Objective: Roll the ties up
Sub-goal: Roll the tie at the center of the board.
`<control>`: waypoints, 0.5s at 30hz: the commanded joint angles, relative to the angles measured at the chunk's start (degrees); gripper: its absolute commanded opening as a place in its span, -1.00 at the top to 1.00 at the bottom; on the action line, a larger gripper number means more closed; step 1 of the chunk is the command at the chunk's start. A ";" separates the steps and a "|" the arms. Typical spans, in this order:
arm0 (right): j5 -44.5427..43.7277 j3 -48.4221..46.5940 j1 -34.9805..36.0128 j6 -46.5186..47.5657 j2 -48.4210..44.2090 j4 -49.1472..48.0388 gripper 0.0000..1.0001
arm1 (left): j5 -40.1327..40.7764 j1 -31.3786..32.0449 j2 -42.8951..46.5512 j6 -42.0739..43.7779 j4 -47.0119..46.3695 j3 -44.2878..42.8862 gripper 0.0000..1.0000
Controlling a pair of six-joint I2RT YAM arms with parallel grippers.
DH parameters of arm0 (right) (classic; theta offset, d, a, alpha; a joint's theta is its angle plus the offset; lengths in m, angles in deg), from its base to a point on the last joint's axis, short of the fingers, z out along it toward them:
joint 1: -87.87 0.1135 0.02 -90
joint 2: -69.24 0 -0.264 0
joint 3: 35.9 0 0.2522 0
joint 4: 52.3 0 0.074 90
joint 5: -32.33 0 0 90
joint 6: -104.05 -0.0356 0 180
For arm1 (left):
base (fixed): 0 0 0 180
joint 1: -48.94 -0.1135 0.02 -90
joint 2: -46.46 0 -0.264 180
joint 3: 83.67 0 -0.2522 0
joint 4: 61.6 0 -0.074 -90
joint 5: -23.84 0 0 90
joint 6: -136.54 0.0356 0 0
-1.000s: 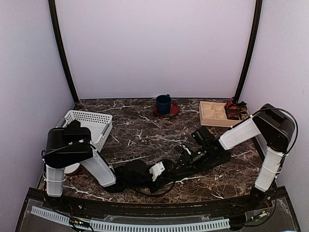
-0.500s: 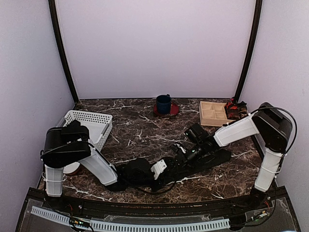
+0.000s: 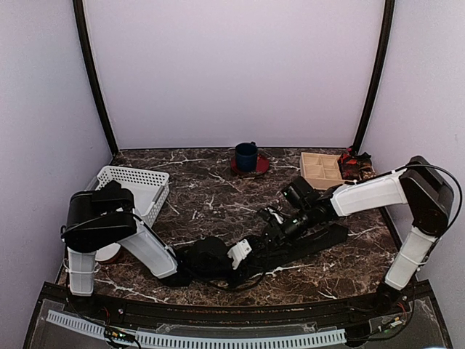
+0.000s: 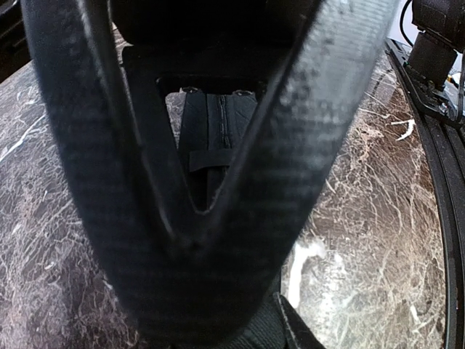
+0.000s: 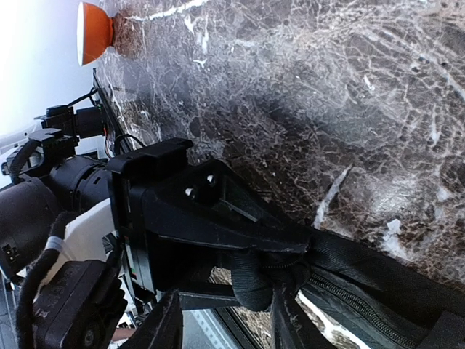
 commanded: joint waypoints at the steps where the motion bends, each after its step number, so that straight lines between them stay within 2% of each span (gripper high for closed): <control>1: -1.37 -1.79 1.30 0.97 1.96 0.89 0.17 | -1.44 -0.06 -2.66 -1.23 12.82 1.77 0.29; 9: -5.24 -3.33 3.27 4.89 5.24 3.14 0.29 | -1.62 -0.06 -2.57 -1.16 12.90 1.93 0.27; 11: -5.54 -3.36 3.49 4.46 5.53 2.61 0.42 | -1.66 -0.12 -2.56 -1.11 13.18 1.87 0.27; 15: -5.71 -2.66 3.59 4.68 5.90 2.21 0.87 | -1.40 -0.06 -2.48 -1.51 13.16 1.95 0.24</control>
